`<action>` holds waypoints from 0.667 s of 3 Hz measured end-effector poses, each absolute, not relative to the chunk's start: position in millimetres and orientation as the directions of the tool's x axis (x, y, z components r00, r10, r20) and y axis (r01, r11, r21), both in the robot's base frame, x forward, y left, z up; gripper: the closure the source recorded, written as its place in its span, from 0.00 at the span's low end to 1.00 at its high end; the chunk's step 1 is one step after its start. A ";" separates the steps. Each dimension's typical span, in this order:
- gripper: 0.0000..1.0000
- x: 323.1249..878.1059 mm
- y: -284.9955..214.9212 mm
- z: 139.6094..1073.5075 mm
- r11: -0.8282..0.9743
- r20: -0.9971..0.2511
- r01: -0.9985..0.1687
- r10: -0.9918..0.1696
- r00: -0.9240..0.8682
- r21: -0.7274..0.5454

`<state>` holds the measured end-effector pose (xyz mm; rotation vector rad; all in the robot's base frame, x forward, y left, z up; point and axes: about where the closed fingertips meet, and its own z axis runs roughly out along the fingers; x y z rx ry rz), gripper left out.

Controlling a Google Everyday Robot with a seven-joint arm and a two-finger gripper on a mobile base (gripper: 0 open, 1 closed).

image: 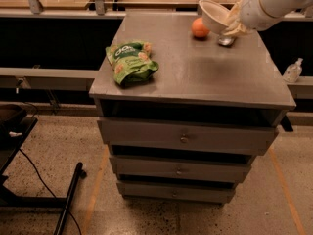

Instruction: Move paper bowl near green rice chip bag

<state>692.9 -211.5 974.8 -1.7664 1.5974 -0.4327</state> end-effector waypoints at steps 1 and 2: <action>1.00 713.5 -173.9 974.3 -0.065 -0.166 -0.733 -0.957 0.238 -0.677; 1.00 738.0 -138.7 961.3 -0.120 -0.163 -0.756 -0.943 0.289 -0.643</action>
Offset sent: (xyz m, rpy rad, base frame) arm 0.0778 0.1100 -0.0226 -0.0728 0.1045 0.1926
